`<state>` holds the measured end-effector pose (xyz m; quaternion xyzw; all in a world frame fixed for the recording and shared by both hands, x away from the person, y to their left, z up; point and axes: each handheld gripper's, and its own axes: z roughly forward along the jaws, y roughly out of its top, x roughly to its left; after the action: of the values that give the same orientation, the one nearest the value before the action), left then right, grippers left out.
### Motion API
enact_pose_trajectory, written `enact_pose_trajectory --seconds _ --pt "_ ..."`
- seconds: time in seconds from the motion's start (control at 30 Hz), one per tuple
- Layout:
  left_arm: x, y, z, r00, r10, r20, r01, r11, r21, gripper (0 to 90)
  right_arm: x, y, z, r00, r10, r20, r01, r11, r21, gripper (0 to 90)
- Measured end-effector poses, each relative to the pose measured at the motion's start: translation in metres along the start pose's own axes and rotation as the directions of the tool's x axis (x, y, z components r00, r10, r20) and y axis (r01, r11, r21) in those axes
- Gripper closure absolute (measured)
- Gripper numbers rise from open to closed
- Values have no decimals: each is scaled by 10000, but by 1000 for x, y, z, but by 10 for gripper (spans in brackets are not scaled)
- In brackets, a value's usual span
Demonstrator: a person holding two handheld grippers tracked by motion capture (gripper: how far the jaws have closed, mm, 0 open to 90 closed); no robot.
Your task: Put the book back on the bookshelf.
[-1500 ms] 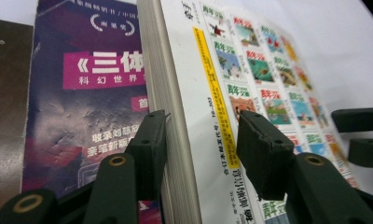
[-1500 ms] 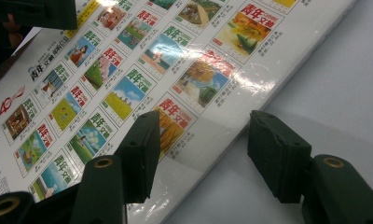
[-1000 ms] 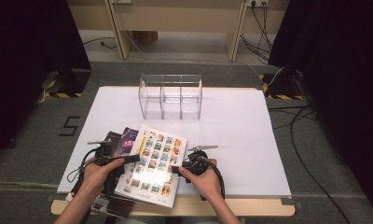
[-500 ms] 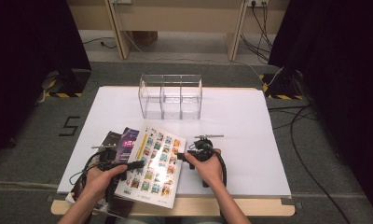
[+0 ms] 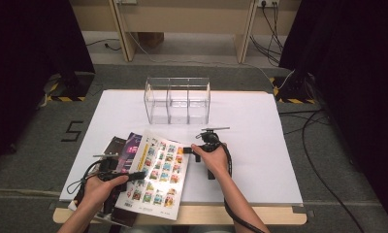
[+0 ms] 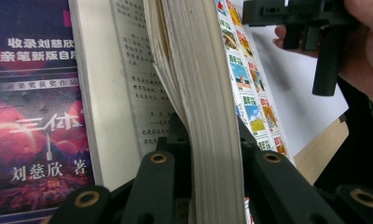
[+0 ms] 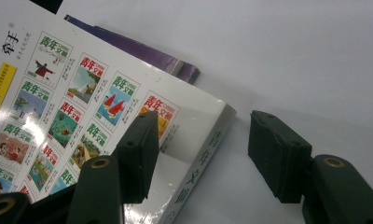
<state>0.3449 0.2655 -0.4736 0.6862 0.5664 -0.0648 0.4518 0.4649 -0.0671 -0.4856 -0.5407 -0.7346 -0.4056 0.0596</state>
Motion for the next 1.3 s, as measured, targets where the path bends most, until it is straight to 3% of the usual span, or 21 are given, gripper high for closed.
enact_pose_trajectory --seconds 0.4,0.53,0.83,1.13,1.3 --pt "3 -2 1 10000 22 -9 -22 10000 -5 755 2 9 10 9989 279 -368 -272 9994 213 421" --pt "3 -4 1 10000 52 -25 -53 9999 -158 753 -4 8 10 9938 775 -802 -773 9970 60 435" --pt "4 -5 1 10000 -2 -8 2 9998 -176 745 -4 5 10 9926 966 -733 -977 9951 -116 487" --pt "5 -6 1 10000 -67 18 67 9997 -229 741 -8 3 5 9829 1511 -1055 -1554 9873 -337 543" --pt "6 -6 1 10000 -61 51 62 9996 -268 740 -13 -3 7 9675 2067 -1457 -2126 9768 -255 538"
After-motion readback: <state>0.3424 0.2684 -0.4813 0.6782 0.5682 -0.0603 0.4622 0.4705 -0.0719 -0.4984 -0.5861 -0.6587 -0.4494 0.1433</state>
